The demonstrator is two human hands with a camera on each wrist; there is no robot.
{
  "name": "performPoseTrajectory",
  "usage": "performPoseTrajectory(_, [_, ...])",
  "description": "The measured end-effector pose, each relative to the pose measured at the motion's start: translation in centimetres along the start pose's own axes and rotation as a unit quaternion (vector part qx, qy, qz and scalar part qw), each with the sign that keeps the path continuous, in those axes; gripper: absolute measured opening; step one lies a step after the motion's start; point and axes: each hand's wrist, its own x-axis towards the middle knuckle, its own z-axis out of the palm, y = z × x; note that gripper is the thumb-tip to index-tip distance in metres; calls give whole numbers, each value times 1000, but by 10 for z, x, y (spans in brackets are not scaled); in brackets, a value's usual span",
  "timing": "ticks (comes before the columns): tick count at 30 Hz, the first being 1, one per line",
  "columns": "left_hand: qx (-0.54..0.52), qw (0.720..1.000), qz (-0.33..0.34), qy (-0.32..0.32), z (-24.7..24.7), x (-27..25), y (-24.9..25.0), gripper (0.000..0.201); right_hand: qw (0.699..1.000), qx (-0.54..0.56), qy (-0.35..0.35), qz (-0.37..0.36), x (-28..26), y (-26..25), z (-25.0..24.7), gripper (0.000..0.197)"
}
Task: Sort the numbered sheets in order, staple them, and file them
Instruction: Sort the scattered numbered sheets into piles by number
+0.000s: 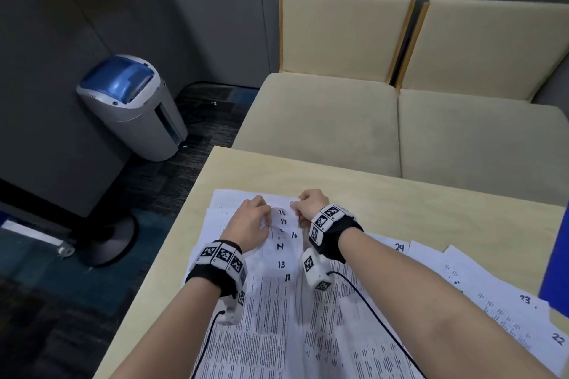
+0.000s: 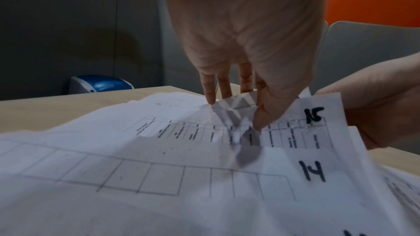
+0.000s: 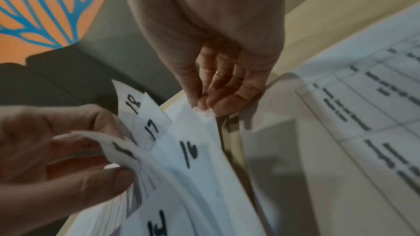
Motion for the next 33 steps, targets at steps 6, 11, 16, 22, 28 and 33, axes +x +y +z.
performPoseTrajectory(6, [41, 998, -15, -33, 4, 18, 4, 14, 997, 67, 29, -18, 7, 3, -13, 19])
performPoseTrajectory(11, [76, 992, -52, -83, 13, 27, 7, 27, 993, 110, -35, -35, -3, 3, -14, 51])
performPoseTrajectory(16, [141, 987, -70, -9, 26, 17, 27, 61, 984, 159, 5, -81, -56, 43, -56, 44])
performPoseTrajectory(22, [75, 991, 100, 40, 56, -10, 115, 40, 968, 159, 197, -10, -123, 157, -123, 22])
performPoseTrajectory(28, [25, 977, 172, -124, 106, -50, 192, 22, 962, 21, 253, 104, -192, 247, -148, 8])
performPoseTrajectory(33, [84, 973, 130, -174, 132, -69, 200, 44, 971, -59, 197, 121, -211, 266, -154, 25])
